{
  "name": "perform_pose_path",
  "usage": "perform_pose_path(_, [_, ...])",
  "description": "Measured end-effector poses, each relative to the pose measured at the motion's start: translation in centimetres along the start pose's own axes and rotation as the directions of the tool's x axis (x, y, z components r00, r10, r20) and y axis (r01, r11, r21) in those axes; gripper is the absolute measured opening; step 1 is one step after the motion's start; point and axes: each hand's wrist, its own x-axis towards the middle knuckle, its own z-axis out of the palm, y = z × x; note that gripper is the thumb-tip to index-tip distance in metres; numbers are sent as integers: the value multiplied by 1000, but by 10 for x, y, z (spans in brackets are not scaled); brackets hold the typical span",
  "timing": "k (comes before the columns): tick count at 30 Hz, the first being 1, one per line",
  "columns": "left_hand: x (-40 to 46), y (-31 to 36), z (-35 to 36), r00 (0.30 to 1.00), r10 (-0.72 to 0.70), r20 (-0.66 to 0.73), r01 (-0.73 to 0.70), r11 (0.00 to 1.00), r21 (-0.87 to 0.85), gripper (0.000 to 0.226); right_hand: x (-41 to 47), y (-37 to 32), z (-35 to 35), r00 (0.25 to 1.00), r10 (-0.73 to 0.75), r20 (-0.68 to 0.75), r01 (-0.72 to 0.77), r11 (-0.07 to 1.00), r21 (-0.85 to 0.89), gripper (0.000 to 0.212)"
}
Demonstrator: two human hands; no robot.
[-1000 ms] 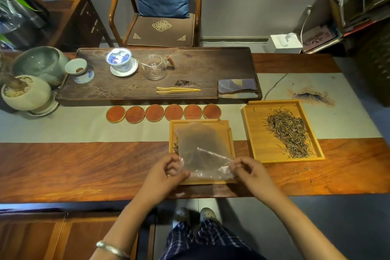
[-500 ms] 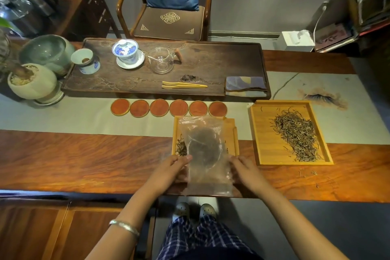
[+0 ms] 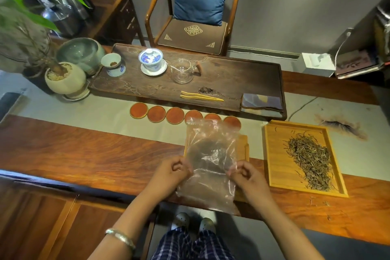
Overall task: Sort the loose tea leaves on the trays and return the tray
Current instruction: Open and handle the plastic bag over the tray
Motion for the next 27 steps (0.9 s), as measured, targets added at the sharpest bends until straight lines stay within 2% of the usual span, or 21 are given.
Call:
perform_pose_path(2, [-3, 0, -11, 998, -5, -59, 2, 999, -42, 12, 7, -13, 10, 1000, -19, 16, 18, 1000, 21, 4])
perform_pose_path(5, [-4, 0, -33, 971, 27, -239, -50, 995, -91, 20, 24, -37, 36, 996, -72, 48, 69, 996, 59, 0])
perform_pose_path(9, [2, -3, -70, 899, 153, -410, -136, 988, 69, 15, 50, -63, 86, 991, -81, 104, 77, 996, 45, 6])
perform_pose_path(12, [16, -11, -111, 862, 178, -474, -157, 984, 84, 13, 81, -74, 128, 988, -97, 121, 91, 995, 51, 7])
perform_pose_path(16, [49, -31, -173, 840, 144, -522, -84, 987, 137, 9, 125, -78, 183, 990, -72, 118, 72, 997, 6, 18])
perform_pose_path(20, [86, -59, -219, 850, 38, -525, 66, 982, 177, 19, 164, -70, 228, 996, -16, 84, 24, 995, -101, 20])
perform_pose_path(23, [108, -83, -237, 870, -16, -492, 145, 963, 227, 18, 183, -61, 247, 997, -25, 70, 38, 980, -195, 22])
perform_pose_path(25, [118, -98, -244, 886, -44, -462, 183, 948, 261, 16, 192, -55, 255, 996, -33, 84, 54, 965, -256, 42])
perform_pose_path(27, [125, -108, -247, 894, -78, -440, 222, 932, 286, 14, 200, -49, 259, 998, -32, 62, 50, 952, -302, 39])
